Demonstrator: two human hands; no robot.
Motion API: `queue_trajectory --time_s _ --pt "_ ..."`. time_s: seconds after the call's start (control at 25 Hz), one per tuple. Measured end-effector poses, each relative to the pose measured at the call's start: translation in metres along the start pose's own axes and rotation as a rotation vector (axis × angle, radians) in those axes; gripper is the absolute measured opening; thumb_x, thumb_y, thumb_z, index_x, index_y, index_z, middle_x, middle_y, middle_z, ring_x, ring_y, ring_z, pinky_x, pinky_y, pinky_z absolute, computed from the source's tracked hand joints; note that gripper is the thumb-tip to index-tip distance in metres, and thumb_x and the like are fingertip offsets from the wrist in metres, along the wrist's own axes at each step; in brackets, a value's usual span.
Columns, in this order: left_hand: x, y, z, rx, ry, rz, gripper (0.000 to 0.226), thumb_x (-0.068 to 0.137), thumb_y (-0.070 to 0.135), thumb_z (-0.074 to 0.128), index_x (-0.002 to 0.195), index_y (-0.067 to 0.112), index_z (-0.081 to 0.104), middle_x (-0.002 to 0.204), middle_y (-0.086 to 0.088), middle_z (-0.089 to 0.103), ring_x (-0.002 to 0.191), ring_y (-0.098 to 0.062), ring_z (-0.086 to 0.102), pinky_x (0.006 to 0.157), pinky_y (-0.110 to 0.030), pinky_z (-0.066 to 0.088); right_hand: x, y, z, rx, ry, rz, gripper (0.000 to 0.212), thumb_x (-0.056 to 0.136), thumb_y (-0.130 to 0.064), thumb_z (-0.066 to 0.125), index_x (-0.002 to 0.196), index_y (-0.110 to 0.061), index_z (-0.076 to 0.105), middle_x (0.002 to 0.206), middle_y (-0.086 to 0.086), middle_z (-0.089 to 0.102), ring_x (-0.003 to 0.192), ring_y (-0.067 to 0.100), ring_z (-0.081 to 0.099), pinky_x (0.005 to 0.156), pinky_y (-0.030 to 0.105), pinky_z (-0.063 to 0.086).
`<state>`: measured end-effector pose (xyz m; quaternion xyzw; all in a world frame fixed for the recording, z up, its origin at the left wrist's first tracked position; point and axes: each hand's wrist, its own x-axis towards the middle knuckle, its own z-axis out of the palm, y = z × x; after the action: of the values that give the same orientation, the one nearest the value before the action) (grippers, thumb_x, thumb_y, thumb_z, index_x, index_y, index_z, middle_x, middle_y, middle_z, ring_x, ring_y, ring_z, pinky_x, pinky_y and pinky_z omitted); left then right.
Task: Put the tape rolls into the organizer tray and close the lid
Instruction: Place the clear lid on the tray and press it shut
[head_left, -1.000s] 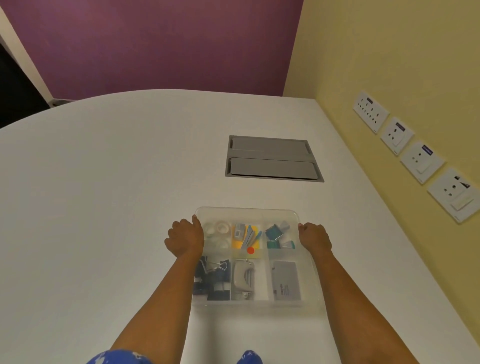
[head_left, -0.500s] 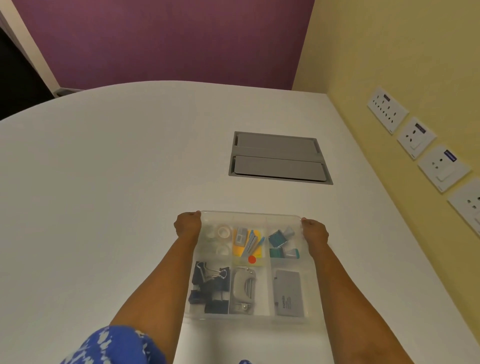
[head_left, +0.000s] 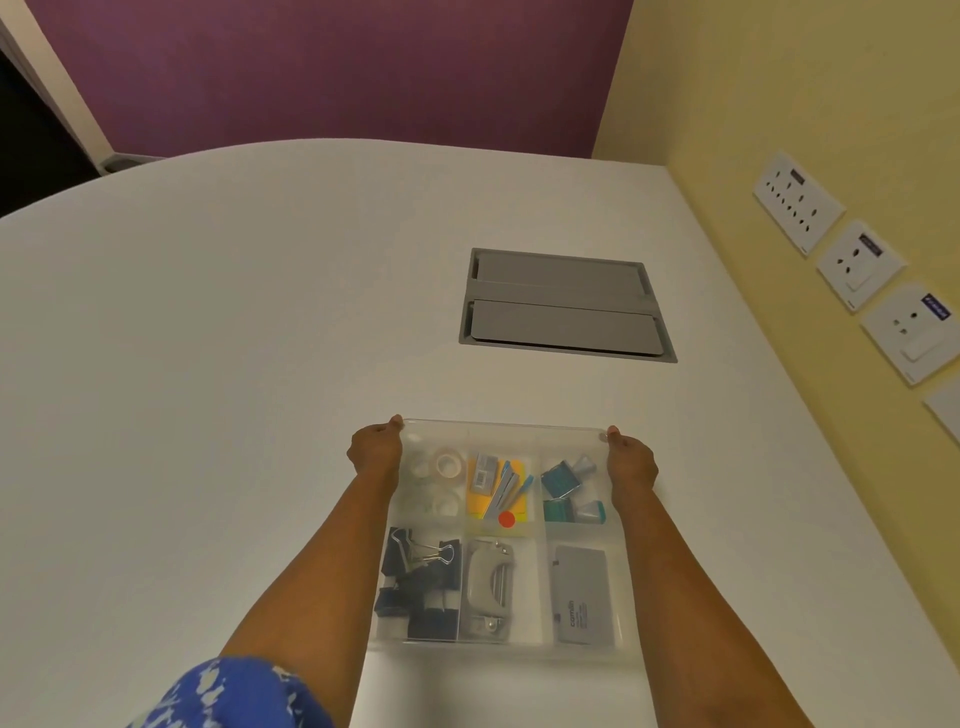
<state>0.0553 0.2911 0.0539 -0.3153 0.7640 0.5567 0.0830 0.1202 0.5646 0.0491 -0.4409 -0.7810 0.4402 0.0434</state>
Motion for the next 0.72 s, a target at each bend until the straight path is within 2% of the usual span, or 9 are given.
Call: queue_trajectory --time_s 0.2,0.52,0.72 --pt "-0.0008 -0.0041 0.0011 -0.031 0.022 0.012 0.039 0.094 0.030 0.057 0.114 -0.002 0.064 0.120 -0.020 0.064 0.110 -0.036 0.059 0.095 -0.039 0.047 0.0006 0.0035 0.0017 0.069 -0.016 -0.016 0.047 0.102 -0.032 0.038 0.120 0.005 0.060 0.126 0.022 0.062 0.114 0.037 0.058 0.099 0.039 0.046" --pt "-0.0009 -0.0054 0.0055 0.005 0.066 0.056 0.035 0.094 0.028 0.056 0.112 -0.002 0.066 0.117 -0.020 0.066 0.106 -0.037 0.062 0.093 -0.041 0.049 0.0035 0.0030 0.0022 0.047 -0.017 -0.020 0.043 0.102 -0.030 0.038 0.123 0.002 0.058 0.128 0.021 0.061 0.115 0.037 0.057 0.098 0.040 0.047" --pt "-0.0018 -0.0078 0.0072 0.040 0.084 0.109 0.033 0.096 0.028 0.053 0.110 0.001 0.064 0.118 -0.019 0.065 0.109 -0.036 0.060 0.093 -0.040 0.048 0.0010 0.0052 0.0063 0.074 0.062 -0.040 0.034 0.100 -0.027 0.044 0.124 -0.004 0.055 0.126 0.022 0.058 0.110 0.038 0.058 0.092 0.042 0.050"
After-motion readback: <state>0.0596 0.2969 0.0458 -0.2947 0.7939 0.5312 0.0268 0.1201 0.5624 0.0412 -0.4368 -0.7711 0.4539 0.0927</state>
